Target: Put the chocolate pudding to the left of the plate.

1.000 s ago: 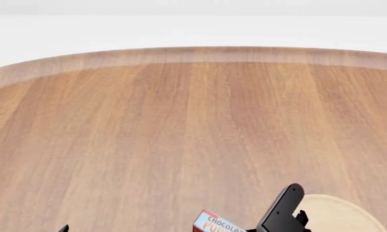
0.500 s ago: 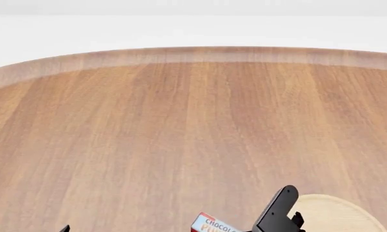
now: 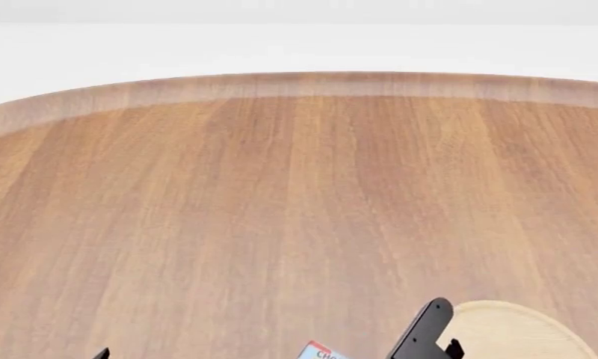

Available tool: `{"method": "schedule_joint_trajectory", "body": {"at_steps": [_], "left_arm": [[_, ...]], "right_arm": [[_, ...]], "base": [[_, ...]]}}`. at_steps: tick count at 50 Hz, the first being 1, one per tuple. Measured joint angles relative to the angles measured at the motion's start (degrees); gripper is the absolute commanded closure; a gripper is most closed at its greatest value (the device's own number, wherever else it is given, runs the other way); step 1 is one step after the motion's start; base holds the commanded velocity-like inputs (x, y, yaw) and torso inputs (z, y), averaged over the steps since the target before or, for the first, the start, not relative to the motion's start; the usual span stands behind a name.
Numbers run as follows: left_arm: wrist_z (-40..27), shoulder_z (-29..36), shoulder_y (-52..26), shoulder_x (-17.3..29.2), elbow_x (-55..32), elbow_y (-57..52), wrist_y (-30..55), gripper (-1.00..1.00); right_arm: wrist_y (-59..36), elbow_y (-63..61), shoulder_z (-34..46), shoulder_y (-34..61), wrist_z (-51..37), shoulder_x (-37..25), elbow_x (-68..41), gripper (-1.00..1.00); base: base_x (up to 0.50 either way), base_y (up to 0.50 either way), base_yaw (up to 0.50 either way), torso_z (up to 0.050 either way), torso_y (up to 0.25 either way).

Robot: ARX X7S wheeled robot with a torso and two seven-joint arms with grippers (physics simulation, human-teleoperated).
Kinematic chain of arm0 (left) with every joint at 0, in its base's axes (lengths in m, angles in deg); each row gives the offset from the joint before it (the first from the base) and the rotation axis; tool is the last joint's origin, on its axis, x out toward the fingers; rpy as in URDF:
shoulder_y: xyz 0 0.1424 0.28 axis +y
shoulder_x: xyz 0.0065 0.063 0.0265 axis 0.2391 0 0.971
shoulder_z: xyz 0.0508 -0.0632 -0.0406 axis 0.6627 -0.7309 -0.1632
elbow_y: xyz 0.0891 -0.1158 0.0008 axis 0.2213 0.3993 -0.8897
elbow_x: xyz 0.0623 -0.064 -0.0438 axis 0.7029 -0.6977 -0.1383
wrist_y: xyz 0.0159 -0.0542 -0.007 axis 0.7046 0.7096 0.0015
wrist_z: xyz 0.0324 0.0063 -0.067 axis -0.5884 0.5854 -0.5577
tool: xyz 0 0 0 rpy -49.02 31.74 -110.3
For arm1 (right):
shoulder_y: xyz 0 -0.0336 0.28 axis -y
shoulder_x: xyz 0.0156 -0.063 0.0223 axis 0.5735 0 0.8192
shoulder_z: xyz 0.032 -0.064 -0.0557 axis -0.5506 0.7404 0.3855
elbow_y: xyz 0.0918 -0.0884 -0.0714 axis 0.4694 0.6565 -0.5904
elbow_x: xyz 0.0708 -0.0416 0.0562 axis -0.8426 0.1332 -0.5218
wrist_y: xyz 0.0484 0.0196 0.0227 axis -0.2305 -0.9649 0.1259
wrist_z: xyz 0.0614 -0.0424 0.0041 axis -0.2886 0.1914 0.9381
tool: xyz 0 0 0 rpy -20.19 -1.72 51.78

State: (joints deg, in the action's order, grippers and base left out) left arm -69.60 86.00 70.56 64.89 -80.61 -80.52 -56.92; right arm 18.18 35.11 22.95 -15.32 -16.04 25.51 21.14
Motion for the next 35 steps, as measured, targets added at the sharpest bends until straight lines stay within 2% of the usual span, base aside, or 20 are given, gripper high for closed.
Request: {"method": "schedule_joint_trajectory", "body": {"at_steps": [23, 24, 35], "left_arm": [[-0.19, 0.37, 0.03, 0.17, -0.08, -0.16, -0.07, -1.0], [-0.2, 0.38, 0.03, 0.19, -0.07, -0.19, -0.06, -1.0], [-0.24, 0.52, 0.0, 0.29, -0.15, -0.23, -0.11, -1.0]], "right_arm": [[8.49, 14.76, -0.29, 3.73, 2.05, 4.1, 0.69, 1.0], [8.68, 15.04, -0.37, 3.79, 2.11, 4.18, 0.72, -1.0], [10.38, 17.2, -0.93, 4.04, 2.15, 4.85, 1.94, -1.0]], "base": [[0.0, 0.0, 0.0, 0.0, 0.0], [0.0, 0.0, 0.0, 0.0, 0.0], [0.0, 0.0, 0.0, 0.0, 0.0]]}}
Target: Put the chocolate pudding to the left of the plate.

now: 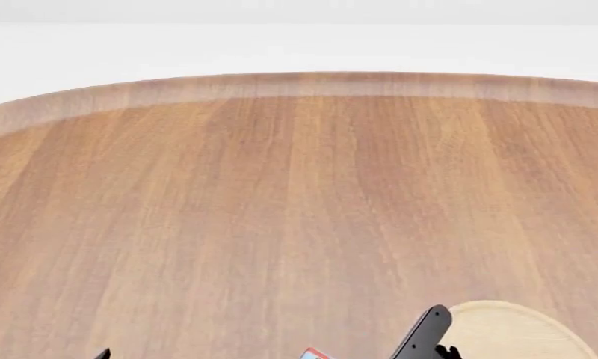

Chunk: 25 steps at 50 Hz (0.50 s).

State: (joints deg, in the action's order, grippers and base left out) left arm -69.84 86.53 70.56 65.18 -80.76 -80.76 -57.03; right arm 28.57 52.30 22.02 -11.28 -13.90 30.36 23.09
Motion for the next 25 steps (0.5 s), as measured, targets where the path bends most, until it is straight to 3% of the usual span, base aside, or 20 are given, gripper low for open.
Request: {"method": "schedule_joint_trajectory", "body": {"at_steps": [9, 25], "left_arm": [[-0.04, 0.15, -0.06, 0.03, 0.03, 0.1, -0.1, -1.0], [-0.26, 0.43, 0.0, 0.24, 0.06, -0.35, 0.11, -1.0]], "right_arm": [[-0.99, -2.39, -0.52, -0.67, -0.07, -0.68, 0.27, -1.0], [-16.2, -34.15, -3.15, -8.51, -3.19, -10.41, -4.16, -1.0]], "base": [[0.0, 0.0, 0.0, 0.0, 0.0], [0.0, 0.0, 0.0, 0.0, 0.0]]}}
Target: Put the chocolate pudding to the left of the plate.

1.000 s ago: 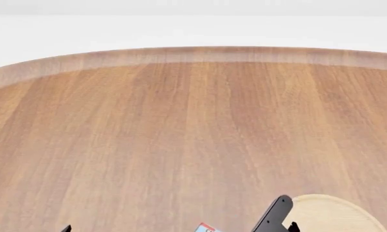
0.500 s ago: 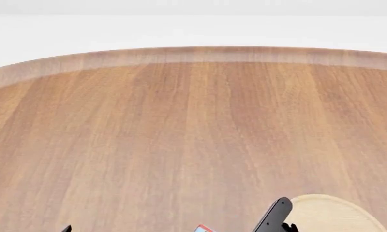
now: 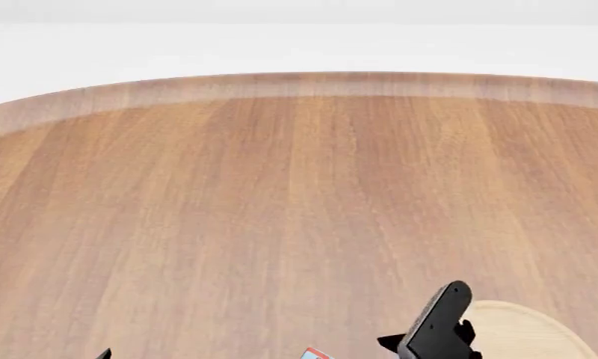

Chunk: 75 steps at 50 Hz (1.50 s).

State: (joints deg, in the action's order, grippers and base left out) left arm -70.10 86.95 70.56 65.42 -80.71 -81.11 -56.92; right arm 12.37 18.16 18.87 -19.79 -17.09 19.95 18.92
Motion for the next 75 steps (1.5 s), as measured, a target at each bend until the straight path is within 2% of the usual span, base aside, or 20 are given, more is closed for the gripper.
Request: {"method": "schedule_joint_trajectory", "body": {"at_steps": [8, 16, 23, 32, 46, 52, 59, 65, 75], "left_arm": [[-0.25, 0.08, 0.05, 0.16, -0.01, -0.47, 0.25, -1.0], [-0.61, 0.16, 0.34, 0.48, 0.08, -1.39, 0.45, -1.0], [-1.48, 0.31, 0.96, 1.09, 0.85, -3.2, 0.75, -1.0], [-3.43, 0.45, 2.87, 2.73, 2.46, -8.55, 1.45, -1.0], [-8.95, -0.08, 8.64, 5.9, 8.66, -20.78, -0.95, -1.0], [-11.98, -0.51, 12.16, 7.29, 13.7, -25.89, -5.17, -1.0], [-17.7, -2.12, 17.76, 8.16, 24.78, -31.35, -12.13, -1.0], [-22.27, -3.36, 21.2, 8.21, 32.63, -33.81, -16.99, -1.0], [-25.45, -3.92, 22.64, 8.07, 37.47, -34.25, -20.4, -1.0]], "right_arm": [[-5.79, -21.68, -2.77, -6.68, -3.4, -7.17, -4.06, -1.0], [-6.91, -40.35, -5.93, -15.59, -10.44, -12.39, -5.19, -1.0], [-6.95, -50.92, -8.38, -22.82, -19.07, -13.04, -4.16, -1.0], [-7.21, -60.91, -11.28, -31.15, -32.55, -10.28, -0.57, -1.0], [3.0, -65.91, -10.74, -43.03, -51.21, -2.33, 12.95, -1.0], [12.26, -66.98, -10.72, -48.85, -58.75, -0.15, 19.46, -1.0], [24.34, -68.0, -11.19, -55.72, -66.73, 1.27, 26.74, -1.0], [31.78, -67.88, -11.26, -59.2, -71.2, 1.56, 29.77, -1.0], [37.27, -67.05, -10.64, -61.01, -74.26, 1.45, 30.89, -1.0]], "base": [[0.0, 0.0, 0.0, 0.0, 0.0], [0.0, 0.0, 0.0, 0.0, 0.0], [0.0, 0.0, 0.0, 0.0, 0.0], [0.0, 0.0, 0.0, 0.0, 0.0], [0.0, 0.0, 0.0, 0.0, 0.0], [0.0, 0.0, 0.0, 0.0, 0.0], [0.0, 0.0, 0.0, 0.0, 0.0], [0.0, 0.0, 0.0, 0.0, 0.0], [0.0, 0.0, 0.0, 0.0, 0.0]]}}
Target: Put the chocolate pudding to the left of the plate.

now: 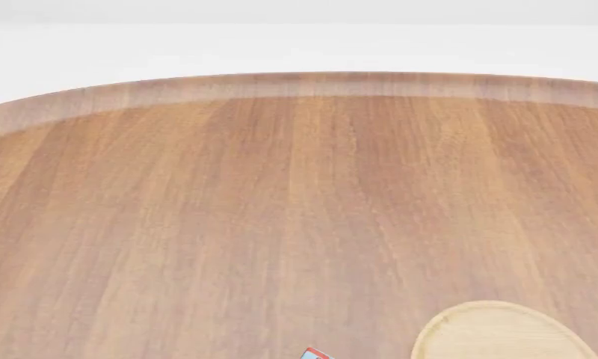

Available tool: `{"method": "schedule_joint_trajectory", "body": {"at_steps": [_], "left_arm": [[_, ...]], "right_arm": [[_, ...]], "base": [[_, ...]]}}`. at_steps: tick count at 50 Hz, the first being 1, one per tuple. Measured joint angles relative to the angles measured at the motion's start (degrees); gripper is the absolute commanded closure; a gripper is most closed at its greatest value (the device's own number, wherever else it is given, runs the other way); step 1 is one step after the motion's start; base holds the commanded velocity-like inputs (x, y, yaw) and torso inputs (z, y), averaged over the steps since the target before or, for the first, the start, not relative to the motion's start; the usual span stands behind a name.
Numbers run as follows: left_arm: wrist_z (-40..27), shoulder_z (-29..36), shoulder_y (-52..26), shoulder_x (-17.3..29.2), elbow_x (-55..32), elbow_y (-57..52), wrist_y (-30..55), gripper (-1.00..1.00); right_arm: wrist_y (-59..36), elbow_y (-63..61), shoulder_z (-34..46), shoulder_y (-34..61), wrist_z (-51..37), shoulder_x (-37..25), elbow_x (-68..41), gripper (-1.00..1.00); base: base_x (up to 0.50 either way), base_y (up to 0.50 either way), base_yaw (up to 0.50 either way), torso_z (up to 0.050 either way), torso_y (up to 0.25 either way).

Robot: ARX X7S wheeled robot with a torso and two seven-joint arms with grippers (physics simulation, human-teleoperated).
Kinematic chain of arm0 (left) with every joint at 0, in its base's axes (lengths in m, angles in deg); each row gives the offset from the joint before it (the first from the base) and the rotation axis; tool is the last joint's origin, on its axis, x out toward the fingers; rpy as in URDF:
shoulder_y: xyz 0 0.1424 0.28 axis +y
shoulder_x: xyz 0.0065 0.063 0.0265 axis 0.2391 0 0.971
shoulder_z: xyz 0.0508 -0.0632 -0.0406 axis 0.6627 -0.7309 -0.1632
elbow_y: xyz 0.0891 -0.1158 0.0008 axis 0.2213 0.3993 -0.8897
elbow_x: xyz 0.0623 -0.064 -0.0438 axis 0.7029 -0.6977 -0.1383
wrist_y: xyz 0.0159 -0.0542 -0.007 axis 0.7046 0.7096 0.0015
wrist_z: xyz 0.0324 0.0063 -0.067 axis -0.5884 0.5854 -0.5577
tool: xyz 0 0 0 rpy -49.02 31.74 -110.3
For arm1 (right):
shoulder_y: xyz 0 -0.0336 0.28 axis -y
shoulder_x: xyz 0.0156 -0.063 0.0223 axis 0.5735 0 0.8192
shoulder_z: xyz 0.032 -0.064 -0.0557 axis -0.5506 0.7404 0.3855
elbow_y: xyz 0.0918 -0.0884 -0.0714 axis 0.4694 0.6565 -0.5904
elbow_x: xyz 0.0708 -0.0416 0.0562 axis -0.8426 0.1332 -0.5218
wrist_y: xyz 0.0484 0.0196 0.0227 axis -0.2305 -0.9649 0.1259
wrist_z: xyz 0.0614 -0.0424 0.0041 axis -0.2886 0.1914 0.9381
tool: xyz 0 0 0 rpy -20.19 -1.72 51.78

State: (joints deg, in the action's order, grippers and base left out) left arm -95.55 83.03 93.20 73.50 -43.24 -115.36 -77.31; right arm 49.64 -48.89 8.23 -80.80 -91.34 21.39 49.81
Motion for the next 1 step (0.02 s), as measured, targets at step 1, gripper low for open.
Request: {"method": "schedule_joint_trajectory", "body": {"at_steps": [1], "left_arm": [[-0.16, -0.01, 0.02, -0.01, 0.2, 0.03, -0.18, -1.0]], "right_arm": [[0.28, 0.11, 0.08, -0.03, -0.14, -0.02, -0.02, -1.0]], "base": [[0.0, 0.0, 0.0, 0.0, 0.0]]}}
